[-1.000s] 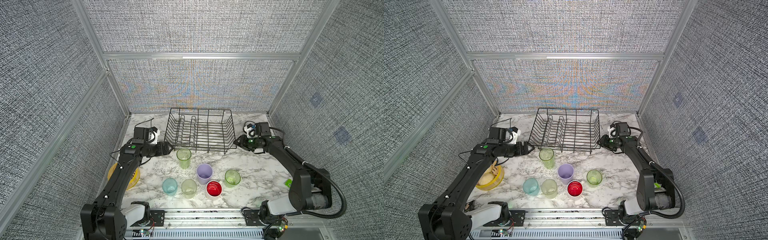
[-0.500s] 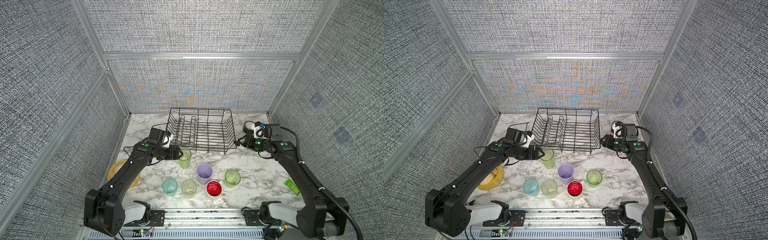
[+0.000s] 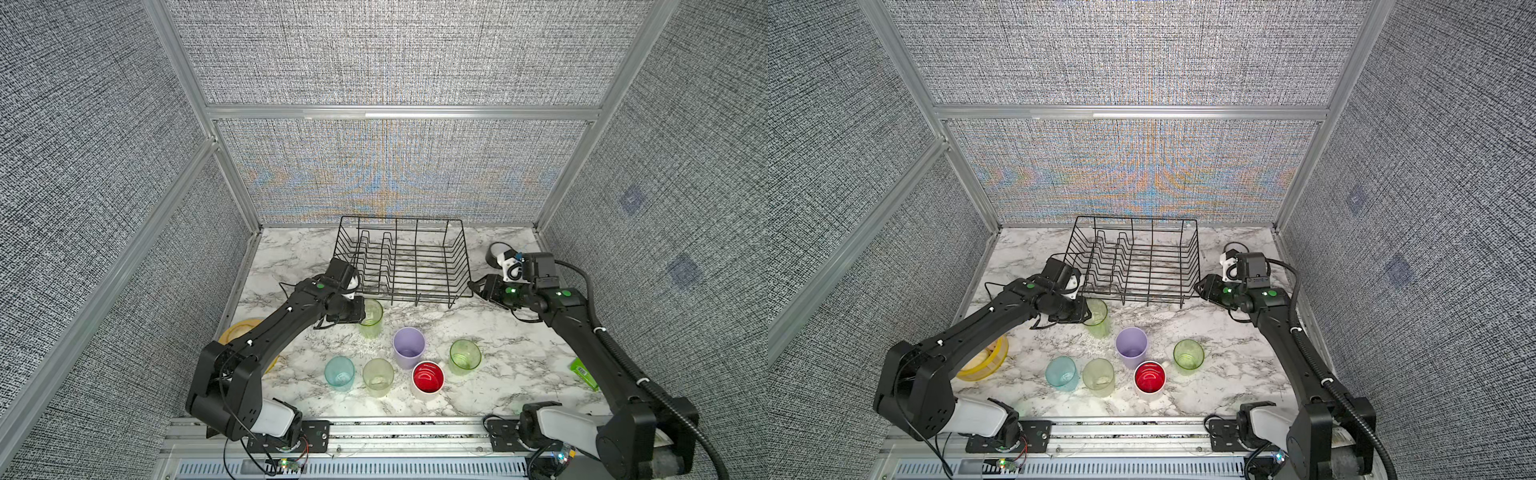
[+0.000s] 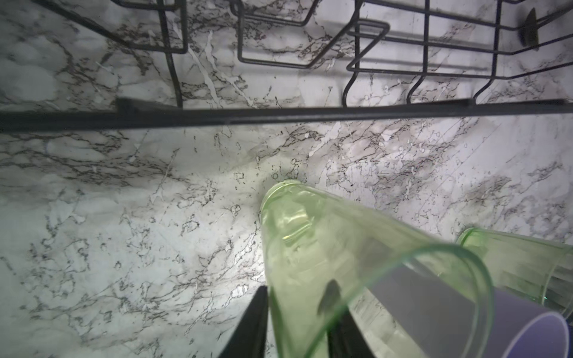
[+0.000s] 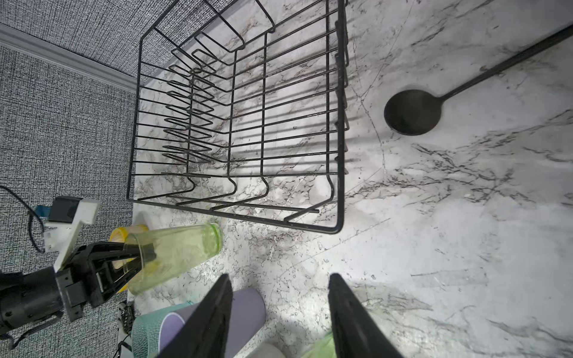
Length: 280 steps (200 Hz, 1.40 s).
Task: Load cups into a dish rack
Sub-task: Pick up the cup from the center of the table.
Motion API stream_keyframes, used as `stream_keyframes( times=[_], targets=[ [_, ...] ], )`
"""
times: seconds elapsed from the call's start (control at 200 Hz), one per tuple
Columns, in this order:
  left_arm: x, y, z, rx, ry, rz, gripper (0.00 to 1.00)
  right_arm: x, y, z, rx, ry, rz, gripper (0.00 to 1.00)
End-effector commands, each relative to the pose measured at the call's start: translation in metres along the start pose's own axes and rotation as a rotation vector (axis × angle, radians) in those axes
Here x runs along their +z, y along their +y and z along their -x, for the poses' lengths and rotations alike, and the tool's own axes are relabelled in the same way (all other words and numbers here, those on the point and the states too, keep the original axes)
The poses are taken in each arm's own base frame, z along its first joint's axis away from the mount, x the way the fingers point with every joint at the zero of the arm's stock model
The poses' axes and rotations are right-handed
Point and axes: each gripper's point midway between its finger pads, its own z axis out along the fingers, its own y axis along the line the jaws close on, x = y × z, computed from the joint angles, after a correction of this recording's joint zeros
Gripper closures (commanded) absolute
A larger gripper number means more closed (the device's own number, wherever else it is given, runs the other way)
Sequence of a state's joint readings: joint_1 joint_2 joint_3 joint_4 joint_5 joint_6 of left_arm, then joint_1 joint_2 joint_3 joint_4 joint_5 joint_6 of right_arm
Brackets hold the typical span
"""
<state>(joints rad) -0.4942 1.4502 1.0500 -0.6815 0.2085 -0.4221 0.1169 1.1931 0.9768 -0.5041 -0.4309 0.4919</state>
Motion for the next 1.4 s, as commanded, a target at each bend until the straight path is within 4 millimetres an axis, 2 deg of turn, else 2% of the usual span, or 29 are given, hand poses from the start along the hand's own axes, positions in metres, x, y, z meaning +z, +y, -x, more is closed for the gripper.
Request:
stream_keyframes(
  times=[0.0,0.155,0.19,0.215,0.345,0.395,0.535,0.645,0.73,0.855,1.131,1.396],
  targets=[
    [-0.001,0.003,0.007,-0.028,-0.014,0.036,0.89,-0.002,0.011,0.003,0.004,-0.012,0.029,0.49],
    [-0.015,-0.010,0.013,0.006,-0.004,-0.001,0.95,0.002,0.023,-0.009,-0.045,0.013,0.028,0.48],
    [-0.021,-0.014,0.015,0.012,-0.011,-0.012,0.96,0.004,0.027,-0.014,-0.070,0.023,0.032,0.48],
    [-0.026,-0.017,0.018,0.017,-0.021,-0.020,0.97,-0.001,0.038,-0.007,-0.094,0.004,0.049,0.48],
    [-0.054,-0.040,0.032,0.033,-0.096,-0.120,1.00,0.000,0.059,-0.020,-0.091,0.048,0.091,0.46],
    [-0.064,-0.052,0.037,0.041,-0.122,-0.172,1.00,-0.002,0.072,-0.024,-0.073,0.073,0.145,0.42],
    [-0.089,-0.080,0.055,0.055,-0.194,-0.299,1.00,-0.017,0.119,-0.028,-0.050,0.093,0.358,0.21],
    [-0.106,-0.106,0.071,0.034,-0.234,-0.433,1.00,-0.033,0.154,-0.020,-0.035,0.073,0.552,0.18],
    [-0.123,-0.135,0.082,0.017,-0.246,-0.606,1.00,-0.030,0.162,-0.022,-0.023,0.079,0.634,0.10],
    [-0.139,-0.159,0.094,0.001,-0.252,-0.754,1.00,-0.029,0.170,-0.018,0.050,0.091,0.708,0.09],
    [-0.152,-0.173,0.099,-0.045,-0.254,-0.874,1.00,-0.034,0.191,-0.006,0.150,0.088,0.885,0.09],
    [-0.143,-0.175,0.098,-0.076,-0.222,-0.917,1.00,-0.043,0.211,0.015,0.215,0.059,1.022,0.09]
  ],
)
